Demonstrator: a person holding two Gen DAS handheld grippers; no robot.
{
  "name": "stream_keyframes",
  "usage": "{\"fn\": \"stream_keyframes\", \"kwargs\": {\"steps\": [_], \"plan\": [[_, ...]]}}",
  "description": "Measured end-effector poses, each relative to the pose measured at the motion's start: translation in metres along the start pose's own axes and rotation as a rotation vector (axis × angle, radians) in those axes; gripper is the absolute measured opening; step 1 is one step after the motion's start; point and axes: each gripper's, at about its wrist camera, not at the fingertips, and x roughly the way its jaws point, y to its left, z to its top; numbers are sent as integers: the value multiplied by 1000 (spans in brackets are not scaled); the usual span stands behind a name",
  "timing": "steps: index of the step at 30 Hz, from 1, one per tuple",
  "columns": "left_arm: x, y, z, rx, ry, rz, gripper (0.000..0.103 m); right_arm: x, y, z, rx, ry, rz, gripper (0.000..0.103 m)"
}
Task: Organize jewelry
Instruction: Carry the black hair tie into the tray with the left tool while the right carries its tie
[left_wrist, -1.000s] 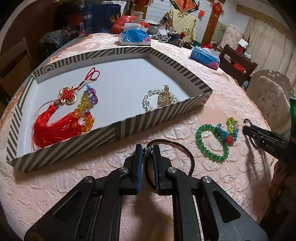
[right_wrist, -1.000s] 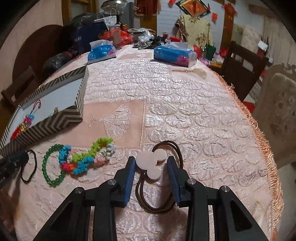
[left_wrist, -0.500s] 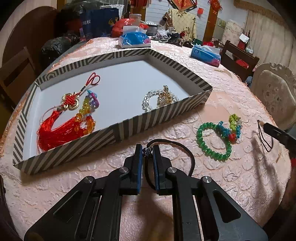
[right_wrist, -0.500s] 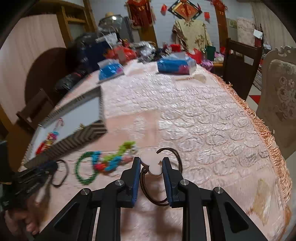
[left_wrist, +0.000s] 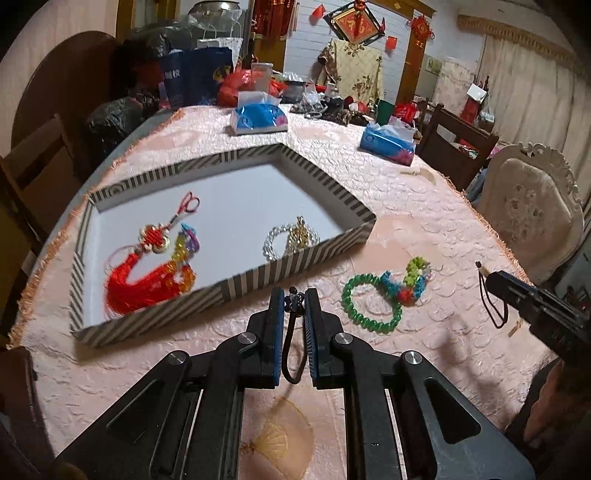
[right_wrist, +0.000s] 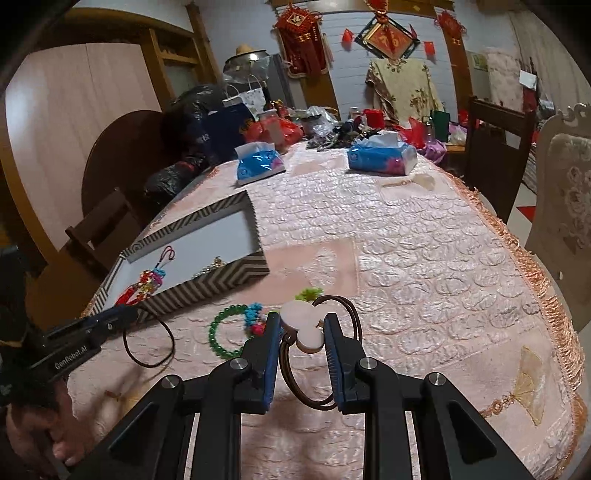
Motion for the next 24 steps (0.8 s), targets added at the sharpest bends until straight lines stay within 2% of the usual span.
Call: {"fn": "stream_keyframes", "kwargs": {"steps": [9,17,24], "plan": [[-16,9,17,-11,-34,1,10,2,19,15,-46,2,6,23],[-23,57,64,-57,-108,36,10,17,51,46,-110,-4,57,23],[13,96,81,-115,-67,77,10,51,84,67,-169,21,105,23]]}}
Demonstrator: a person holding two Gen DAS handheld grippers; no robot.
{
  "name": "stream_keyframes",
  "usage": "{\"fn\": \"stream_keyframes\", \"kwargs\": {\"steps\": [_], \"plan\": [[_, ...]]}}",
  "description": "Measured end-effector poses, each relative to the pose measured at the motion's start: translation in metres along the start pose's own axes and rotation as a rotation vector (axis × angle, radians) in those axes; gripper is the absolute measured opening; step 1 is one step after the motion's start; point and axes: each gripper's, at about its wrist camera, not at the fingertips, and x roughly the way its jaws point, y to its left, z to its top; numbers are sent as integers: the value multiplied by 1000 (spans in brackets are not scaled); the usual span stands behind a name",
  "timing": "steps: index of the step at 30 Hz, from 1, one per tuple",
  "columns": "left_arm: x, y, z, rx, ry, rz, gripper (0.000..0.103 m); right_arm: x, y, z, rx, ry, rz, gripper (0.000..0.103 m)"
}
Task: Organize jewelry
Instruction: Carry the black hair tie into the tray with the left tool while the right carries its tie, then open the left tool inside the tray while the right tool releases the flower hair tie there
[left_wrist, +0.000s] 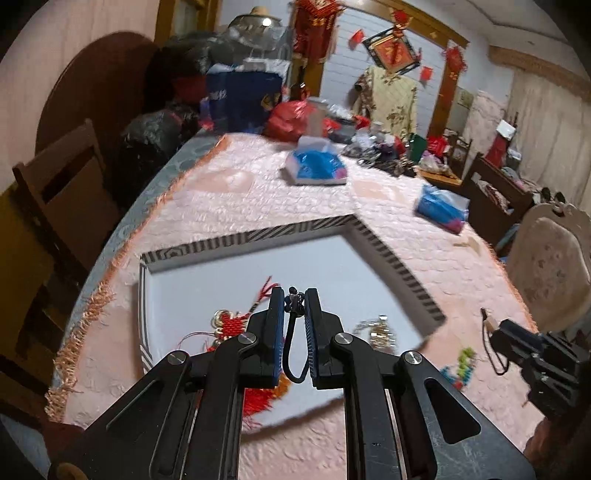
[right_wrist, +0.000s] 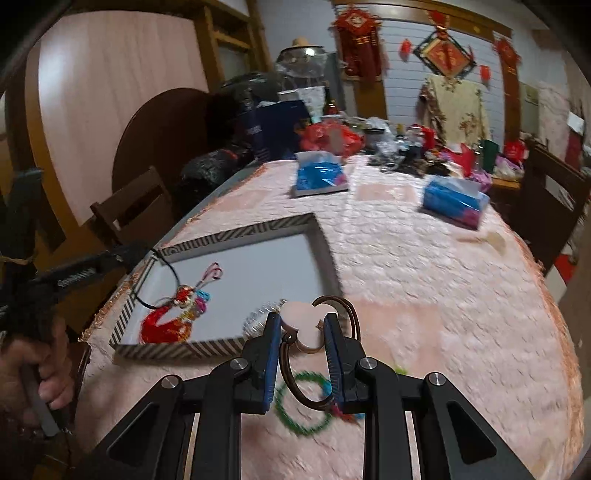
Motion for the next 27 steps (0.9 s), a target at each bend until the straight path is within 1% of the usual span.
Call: {"fn": "stream_keyframes", "kwargs": {"steps": [4,8,13,17,21,27], "plan": [[27,8,-6,-35,33,19,9,23,11,14,-3,10,36,23],[49,10,-20,-50,72,22,9,49,14,22,25,45,77,23],[60,16,-34,-53,102,42,9,83,15,23,66,107,128,23],[63,18,-42,-40,114,53,9,104,18,14,74,152,116,23],[66,18,-49,-27,125,68,9,109,15,4,68,166,103,23],[68,25,-51,-61,133,87,11,112,8,1,79,176,114,23]]}}
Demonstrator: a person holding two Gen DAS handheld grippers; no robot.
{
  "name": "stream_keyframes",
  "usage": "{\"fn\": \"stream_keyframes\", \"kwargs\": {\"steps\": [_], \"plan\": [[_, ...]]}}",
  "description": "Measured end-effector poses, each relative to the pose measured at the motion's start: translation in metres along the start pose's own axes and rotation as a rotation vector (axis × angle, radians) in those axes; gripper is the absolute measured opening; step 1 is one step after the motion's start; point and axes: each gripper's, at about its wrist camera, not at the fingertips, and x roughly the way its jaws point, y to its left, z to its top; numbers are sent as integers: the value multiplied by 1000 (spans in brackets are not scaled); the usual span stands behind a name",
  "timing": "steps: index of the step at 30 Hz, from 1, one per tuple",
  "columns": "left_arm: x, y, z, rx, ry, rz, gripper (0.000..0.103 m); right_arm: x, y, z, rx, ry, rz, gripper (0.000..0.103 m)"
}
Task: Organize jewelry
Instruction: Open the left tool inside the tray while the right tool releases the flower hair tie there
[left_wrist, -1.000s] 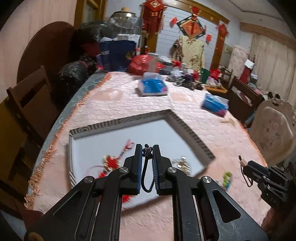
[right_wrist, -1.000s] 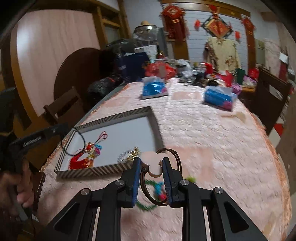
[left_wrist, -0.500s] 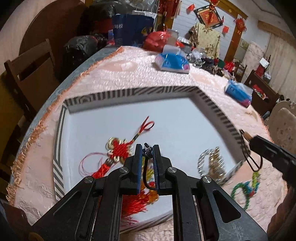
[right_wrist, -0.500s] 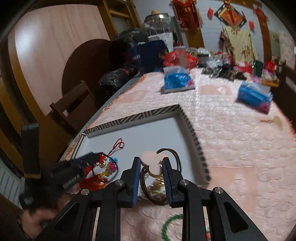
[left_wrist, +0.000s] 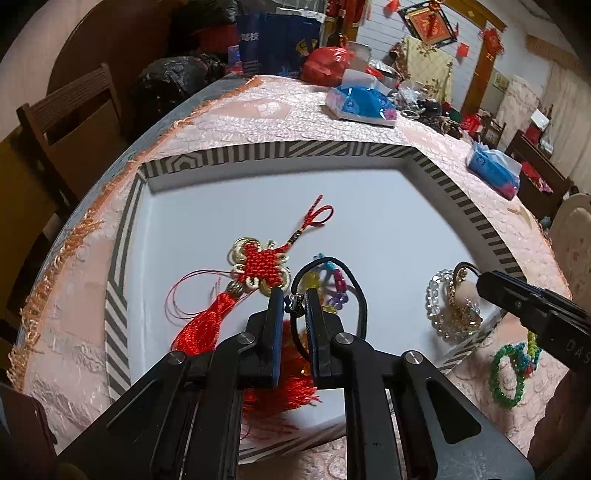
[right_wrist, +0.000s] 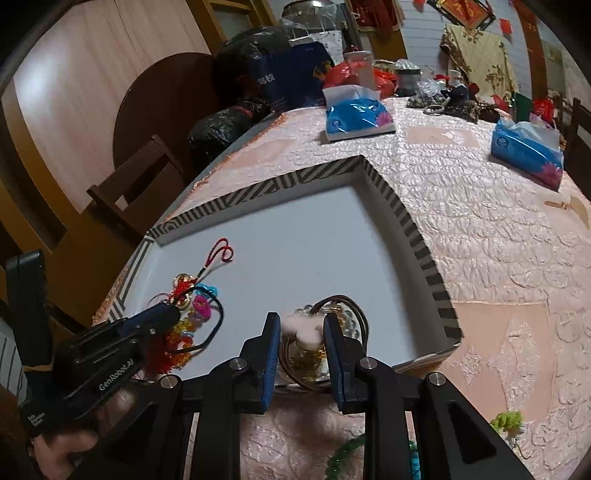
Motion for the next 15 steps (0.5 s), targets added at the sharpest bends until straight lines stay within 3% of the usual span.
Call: {"fn": "stream_keyframes", "kwargs": {"steps": [3,5,7,12,15], "plan": [[-2,0,-1,4,1,1,15,-3,-2,0,19,-4,7,24],[-4,-1,-3,12,-2,-1,31,-6,-2,1,19,-9,5,25],[-9,-3,-4,19,-16,2,37,-10,-3,1,23,-13,2,25],[-19,-10,-5,22,-27,-8,38,-37,-14,0,27,-52,-23,25],[-31,-20,-7,36,-41,-34,38,-61,-28,-10,8,-72,-83,25]]}}
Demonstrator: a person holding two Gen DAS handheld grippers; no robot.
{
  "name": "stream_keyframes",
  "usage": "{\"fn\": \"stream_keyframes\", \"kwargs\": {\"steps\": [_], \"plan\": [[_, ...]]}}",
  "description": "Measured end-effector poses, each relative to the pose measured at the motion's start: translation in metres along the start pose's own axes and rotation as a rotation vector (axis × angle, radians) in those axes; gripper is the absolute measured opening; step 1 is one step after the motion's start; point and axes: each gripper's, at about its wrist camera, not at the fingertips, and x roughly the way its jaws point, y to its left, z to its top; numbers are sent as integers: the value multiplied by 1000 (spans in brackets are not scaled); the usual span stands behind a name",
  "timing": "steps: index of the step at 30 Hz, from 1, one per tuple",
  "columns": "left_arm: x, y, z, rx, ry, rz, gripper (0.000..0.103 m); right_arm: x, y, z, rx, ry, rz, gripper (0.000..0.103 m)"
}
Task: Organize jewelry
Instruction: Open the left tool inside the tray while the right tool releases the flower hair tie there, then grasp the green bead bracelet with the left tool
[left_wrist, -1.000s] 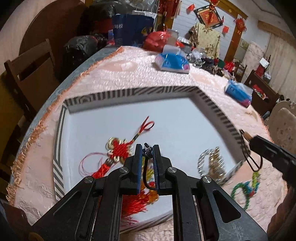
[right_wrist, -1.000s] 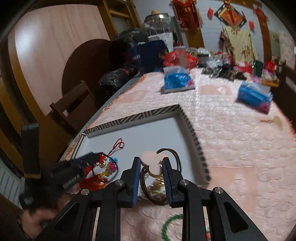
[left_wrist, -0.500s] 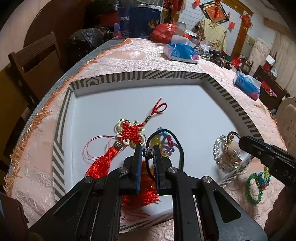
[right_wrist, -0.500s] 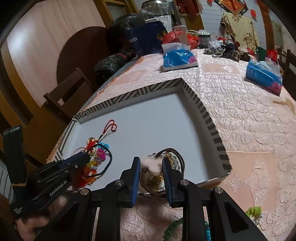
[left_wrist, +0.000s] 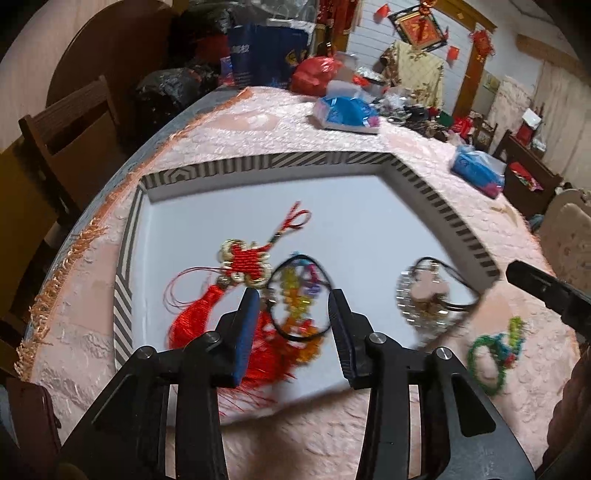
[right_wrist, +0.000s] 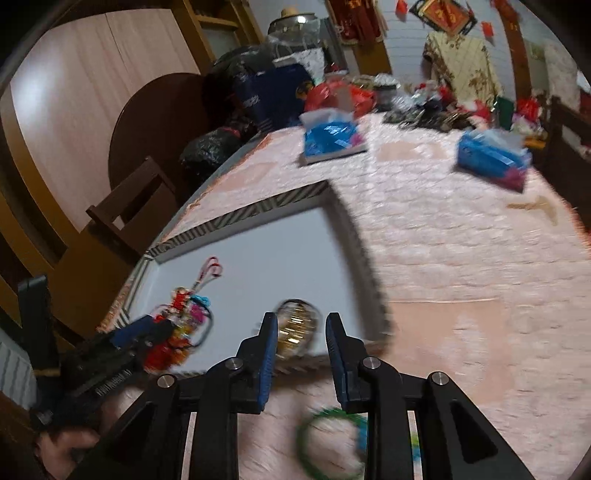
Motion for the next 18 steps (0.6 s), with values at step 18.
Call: {"fn": "stream_keyframes", "kwargs": {"steps": [18], "plan": [[1,-129,-53,238,98,-191,44,-49,-85,-94,229,52,-259,59]]}}
